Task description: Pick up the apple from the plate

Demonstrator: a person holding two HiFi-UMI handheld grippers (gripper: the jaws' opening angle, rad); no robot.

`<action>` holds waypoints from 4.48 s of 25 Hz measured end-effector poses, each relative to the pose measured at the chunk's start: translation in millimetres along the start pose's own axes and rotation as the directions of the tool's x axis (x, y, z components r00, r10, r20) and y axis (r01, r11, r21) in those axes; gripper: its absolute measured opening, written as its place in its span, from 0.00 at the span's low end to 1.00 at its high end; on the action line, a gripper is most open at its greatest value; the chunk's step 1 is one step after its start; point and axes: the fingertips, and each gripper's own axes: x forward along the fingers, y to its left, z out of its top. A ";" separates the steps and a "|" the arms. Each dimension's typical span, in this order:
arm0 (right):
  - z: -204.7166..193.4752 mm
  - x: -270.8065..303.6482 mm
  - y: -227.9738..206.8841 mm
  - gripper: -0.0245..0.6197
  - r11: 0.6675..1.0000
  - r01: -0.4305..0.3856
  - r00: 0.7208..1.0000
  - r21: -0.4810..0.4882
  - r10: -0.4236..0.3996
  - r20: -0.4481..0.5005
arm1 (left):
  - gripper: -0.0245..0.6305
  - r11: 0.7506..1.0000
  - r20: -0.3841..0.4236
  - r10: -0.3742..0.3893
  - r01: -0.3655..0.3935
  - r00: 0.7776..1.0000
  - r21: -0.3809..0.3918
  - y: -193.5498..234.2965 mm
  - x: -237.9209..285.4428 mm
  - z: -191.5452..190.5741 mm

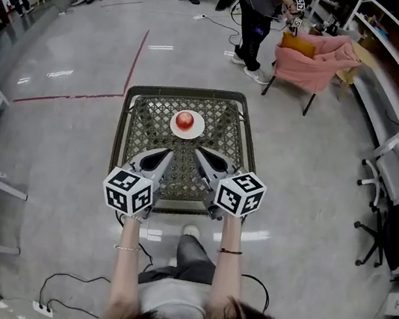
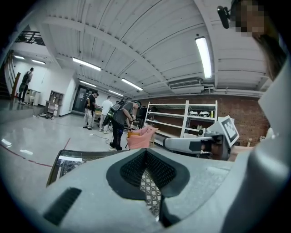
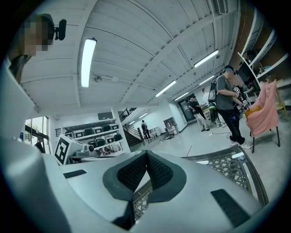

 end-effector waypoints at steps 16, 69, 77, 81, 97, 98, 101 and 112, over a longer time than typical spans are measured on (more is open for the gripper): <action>1.0 42.0 -66.7 0.05 0.998 -0.012 0.998 0.065 0.015 -0.057 | 0.05 0.999 0.000 0.024 -0.024 1.000 -0.042 40.8 59.4 3.7; -62.3 191.2 -233.0 0.05 0.990 0.026 0.974 0.141 0.006 -0.225 | 0.06 0.989 -0.138 0.045 -0.064 0.989 -0.133 198.9 193.4 -77.4; -77.9 195.8 -250.0 0.05 0.989 0.033 0.971 0.145 0.002 -0.238 | 0.06 0.991 -0.170 0.012 -0.034 0.985 -0.127 205.8 207.2 -100.2; -85.0 197.2 -258.2 0.05 0.988 0.039 0.972 0.147 -0.003 -0.234 | 0.06 0.994 -0.182 -0.008 -0.011 0.983 -0.106 209.2 211.9 -108.8; -124.2 192.9 -291.5 0.05 0.988 0.062 0.965 0.140 -0.024 -0.260 | 0.56 0.999 -0.204 -0.047 0.041 0.978 -0.032 217.8 234.1 -148.8; -124.9 193.5 -292.2 0.05 0.989 0.061 0.965 0.137 -0.023 -0.263 | 0.58 0.998 -0.216 -0.054 0.049 0.975 -0.029 216.6 235.9 -152.3; -126.7 195.1 -292.6 0.05 0.991 0.053 0.962 0.125 -0.017 -0.271 | 0.59 0.998 -0.225 -0.058 0.056 0.973 -0.012 214.3 241.2 -157.6; -133.3 194.5 -296.1 0.05 0.994 0.041 0.958 0.105 -0.009 -0.287 | 0.67 0.994 -0.234 -0.066 0.086 0.970 0.072 212.5 261.5 -161.3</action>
